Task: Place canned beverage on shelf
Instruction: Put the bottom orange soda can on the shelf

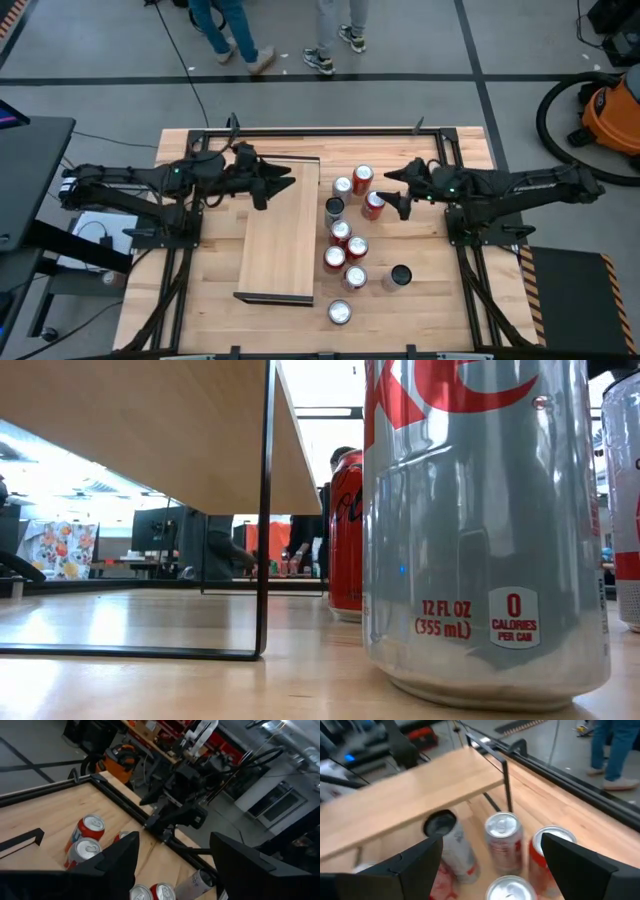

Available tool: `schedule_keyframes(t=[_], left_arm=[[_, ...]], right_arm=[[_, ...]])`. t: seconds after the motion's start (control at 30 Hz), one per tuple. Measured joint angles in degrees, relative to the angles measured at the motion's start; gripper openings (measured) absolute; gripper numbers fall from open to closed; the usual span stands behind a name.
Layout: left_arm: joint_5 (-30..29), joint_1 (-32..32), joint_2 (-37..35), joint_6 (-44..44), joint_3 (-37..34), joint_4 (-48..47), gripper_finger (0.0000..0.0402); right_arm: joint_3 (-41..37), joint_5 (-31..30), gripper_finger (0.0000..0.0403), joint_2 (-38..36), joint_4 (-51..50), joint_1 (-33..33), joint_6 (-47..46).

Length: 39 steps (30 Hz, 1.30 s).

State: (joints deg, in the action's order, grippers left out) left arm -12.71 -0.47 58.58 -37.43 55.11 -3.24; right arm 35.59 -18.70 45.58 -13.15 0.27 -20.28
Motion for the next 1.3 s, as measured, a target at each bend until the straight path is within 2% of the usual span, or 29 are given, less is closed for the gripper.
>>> schedule_keyframes(t=[0.27,0.4,0.6,0.9,1.0,1.3], left_arm=[[0.02,-0.01,1.07,0.79,0.68,-0.8,0.0254],[0.63,-0.02,1.01,0.79,0.68,-0.83,0.0254],[1.49,-0.02,0.79,1.09,0.63,-1.1,0.0254],[1.52,0.37,0.77,7.11,0.59,-1.37,0.0254],[1.53,1.52,0.77,8.57,0.59,-1.7,0.0254],[1.46,4.55,0.77,8.61,0.57,-2.07,0.0254]], right_arm=[[6.88,12.32,0.0348,11.14,-2.83,-4.73,11.42],[11.31,15.56,0.0348,15.92,-7.91,-6.77,15.24],[15.82,15.78,0.036,21.09,-18.21,-7.65,21.55],[15.92,17.24,0.0389,22.9,-26.0,-7.94,29.31],[15.92,15.26,0.0389,23.82,-25.92,-8.25,31.15],[15.72,16.52,0.0372,30.52,-24.63,-8.72,31.84]])
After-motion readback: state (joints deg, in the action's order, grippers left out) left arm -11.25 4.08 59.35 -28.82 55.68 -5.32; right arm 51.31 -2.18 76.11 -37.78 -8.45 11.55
